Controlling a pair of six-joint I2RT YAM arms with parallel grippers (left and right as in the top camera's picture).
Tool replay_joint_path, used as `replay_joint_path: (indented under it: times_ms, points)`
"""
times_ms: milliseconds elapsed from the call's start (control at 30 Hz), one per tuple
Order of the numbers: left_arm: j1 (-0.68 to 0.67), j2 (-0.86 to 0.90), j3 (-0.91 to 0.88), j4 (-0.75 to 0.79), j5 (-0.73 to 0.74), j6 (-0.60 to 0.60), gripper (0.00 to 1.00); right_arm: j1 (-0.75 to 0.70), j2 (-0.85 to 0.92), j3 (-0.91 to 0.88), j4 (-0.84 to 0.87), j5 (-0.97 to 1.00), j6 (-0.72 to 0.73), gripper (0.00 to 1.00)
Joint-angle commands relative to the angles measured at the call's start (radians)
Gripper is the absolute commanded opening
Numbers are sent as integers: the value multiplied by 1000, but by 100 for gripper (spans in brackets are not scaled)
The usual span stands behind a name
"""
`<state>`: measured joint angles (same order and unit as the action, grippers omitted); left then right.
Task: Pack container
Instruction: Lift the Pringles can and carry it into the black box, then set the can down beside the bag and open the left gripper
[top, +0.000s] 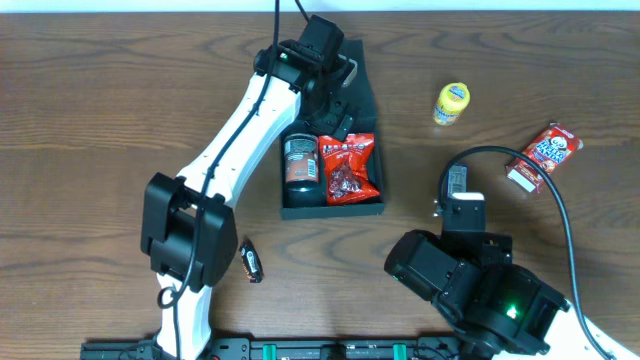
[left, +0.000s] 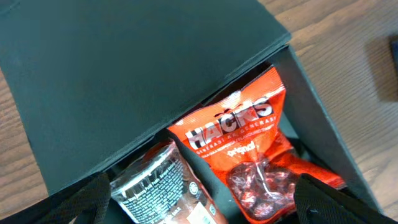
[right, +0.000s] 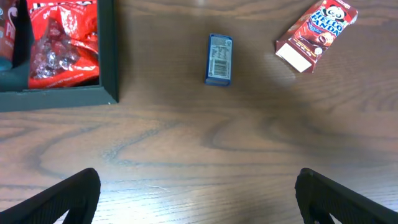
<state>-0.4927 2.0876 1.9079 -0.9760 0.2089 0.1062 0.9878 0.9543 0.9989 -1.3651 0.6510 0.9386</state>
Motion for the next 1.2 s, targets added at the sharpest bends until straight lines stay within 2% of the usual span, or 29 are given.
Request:
replay_joint_path:
  times_ms: [0,433,1167]
  points:
    - [4,63,7,-6,-6,27,95,-15,-7,-1,-4,14,27,99]
    - [19,163,4,-3,-6,-25,95,-15,-7,-1,-5,14,27,99]
    - [22,162,3,-36,-6,-56,95,-15,-7,-1,-6,15,27,99]
